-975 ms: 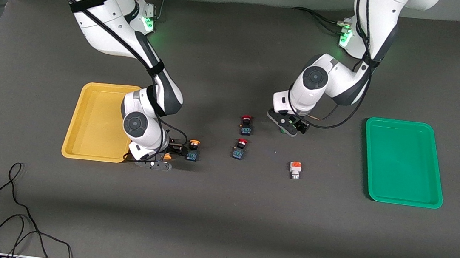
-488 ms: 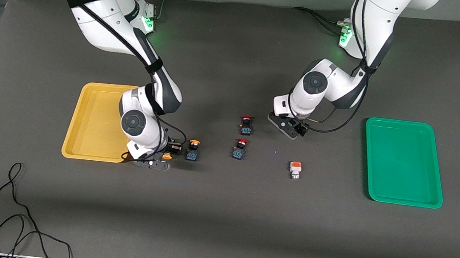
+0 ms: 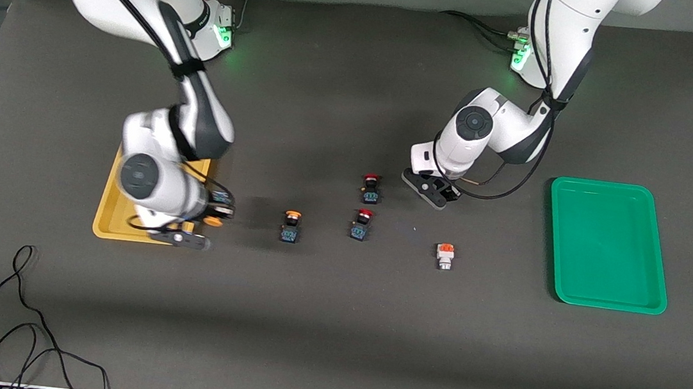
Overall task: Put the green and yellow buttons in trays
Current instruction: 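Carry the orange button to the yellow tray while the left gripper carries green, then release the buttons in the trays and reach both grippers for second buttons, then grasp a second orange button with the right gripper while the left grasps green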
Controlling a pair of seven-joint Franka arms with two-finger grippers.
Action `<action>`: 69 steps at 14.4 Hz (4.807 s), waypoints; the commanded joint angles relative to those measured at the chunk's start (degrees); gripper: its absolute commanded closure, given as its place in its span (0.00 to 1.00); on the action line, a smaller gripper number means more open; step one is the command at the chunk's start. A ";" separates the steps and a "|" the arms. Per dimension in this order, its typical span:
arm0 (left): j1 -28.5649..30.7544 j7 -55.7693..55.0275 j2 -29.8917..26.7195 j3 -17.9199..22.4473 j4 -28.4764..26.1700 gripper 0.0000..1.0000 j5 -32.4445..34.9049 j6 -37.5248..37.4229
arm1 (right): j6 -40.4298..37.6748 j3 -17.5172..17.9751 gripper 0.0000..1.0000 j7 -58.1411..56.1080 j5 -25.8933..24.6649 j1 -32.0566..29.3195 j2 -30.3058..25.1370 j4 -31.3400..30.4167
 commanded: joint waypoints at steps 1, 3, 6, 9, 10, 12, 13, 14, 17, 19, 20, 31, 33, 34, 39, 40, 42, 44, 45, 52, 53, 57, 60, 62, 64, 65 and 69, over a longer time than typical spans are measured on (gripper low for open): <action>0.26 0.64 -6.43 -0.02 -0.13 1.00 0.34 -5.47 | -3.16 -6.42 1.00 -11.63 0.67 0.43 -4.41 -3.23; 0.35 0.12 -12.13 0.07 0.83 1.00 -0.36 -11.44 | -1.06 -8.90 1.00 -16.66 0.85 0.43 -5.30 -6.82; 0.52 -0.15 -19.70 0.33 5.56 1.00 -2.72 -24.52 | 11.30 -8.99 1.00 -20.09 0.85 0.52 -6.18 -16.83; 7.26 0.90 -23.14 1.74 12.94 1.00 -5.81 -40.61 | 23.62 -8.99 1.00 -21.86 0.94 0.34 -4.09 -23.53; 11.12 1.51 -23.59 2.09 14.45 1.00 -5.81 -43.87 | 25.56 -8.91 1.00 -21.86 0.94 0.43 -2.86 -23.89; 19.20 5.10 -24.82 2.70 15.60 1.00 -5.81 -48.28 | 27.08 -8.91 1.00 -21.95 3.55 0.52 -1.53 -23.81; 23.59 7.47 -24.91 3.32 16.13 1.00 -5.47 -50.13 | 26.90 -8.73 1.00 -22.21 4.70 0.60 -1.26 -23.55; 27.38 9.41 -24.73 3.41 16.48 1.00 -4.94 -51.02 | 26.55 -8.64 1.00 -23.09 4.72 0.69 -1.26 -23.37; 35.13 9.87 -22.64 3.50 16.40 1.00 0.76 -49.98 | 25.94 -8.73 0.13 -23.36 4.72 0.78 -1.61 -23.28; 38.74 9.61 -18.17 3.50 16.22 1.00 2.87 -46.39 | 23.05 -8.73 0.00 -23.36 4.72 0.95 -2.75 -22.41; 40.41 9.69 -15.01 3.50 16.13 1.00 3.32 -44.37 | 19.90 -8.82 0.00 -23.10 4.72 0.96 -3.80 -21.27; 41.48 -1.19 3.56 2.97 15.96 1.00 3.15 -31.79 | -1.13 -8.11 0.01 -4.48 9.01 9.55 -0.93 3.42; 41.48 -1.82 5.67 2.97 15.96 1.00 3.15 -29.24 | -0.96 -8.11 0.00 -0.61 9.64 11.75 3.72 8.07; 41.48 -2.08 6.20 2.97 15.96 1.00 2.72 -29.14 | -0.61 -8.03 0.00 0.80 9.90 13.16 6.10 10.36; 40.69 -6.04 4.28 2.79 16.57 0.29 2.71 -31.68 | 2.97 -8.03 0.01 5.47 12.98 17.13 16.49 18.38; 40.69 -5.86 3.75 2.71 17.27 0.13 2.71 -33.17 | 4.65 -7.77 0.01 5.47 12.98 17.21 17.54 17.86; 40.60 -6.04 2.69 2.27 20.16 0.01 2.62 -37.21 | 9.03 -7.41 0.01 5.38 12.98 18.53 19.56 15.93; 40.60 -6.04 2.69 1.65 23.15 0.01 2.62 -40.64 | 16.40 -7.24 0.01 5.30 12.98 19.85 20.09 11.72; 40.60 -6.21 2.60 1.57 24.64 0.01 2.62 -42.13 | 19.05 -7.24 0.01 5.03 12.98 20.20 20.36 10.13; 40.51 -9.10 -2.14 -7.81 33.88 0.01 2.01 -51.38 | 20.05 -6.88 0.01 5.56 13.15 21.87 20.01 7.84; 40.16 -12.33 -3.19 -10.62 34.15 0.01 2.70 -51.29 | 20.05 -6.88 0.01 5.56 13.24 22.13 19.49 6.79; 34.82 -20.24 -4.34 -12.67 34.15 0.01 1.66 -48.76 | 19.87 -6.88 0.92 5.91 13.42 22.40 19.13 6.08; 25.69 -34.03 -3.29 -12.94 34.41 0.01 2.09 -47.60 | 19.78 -7.06 1.00 8.28 14.21 22.49 18.43 6.16; 22.51 -38.36 -2.15 -12.94 34.41 0.01 1.75 -44.45 | 19.43 -7.23 1.00 8.46 14.29 22.49 17.20 6.16; 20.57 -40.49 0.56 -12.94 34.41 0.01 2.18 -40.59 | 17.17 -7.76 1.00 9.51 14.38 21.88 13.27 6.16; 20.30 -40.32 2.75 -12.94 34.24 0.01 2.53 -38.57 | 12.97 -8.72 1.00 9.08 14.38 21.18 10.63 6.25; 20.38 -40.31 10.41 -12.76 33.54 0.01 7.18 -30.38 | -4.88 -16.09 1.00 4.26 13.86 21.17 -0.27 6.69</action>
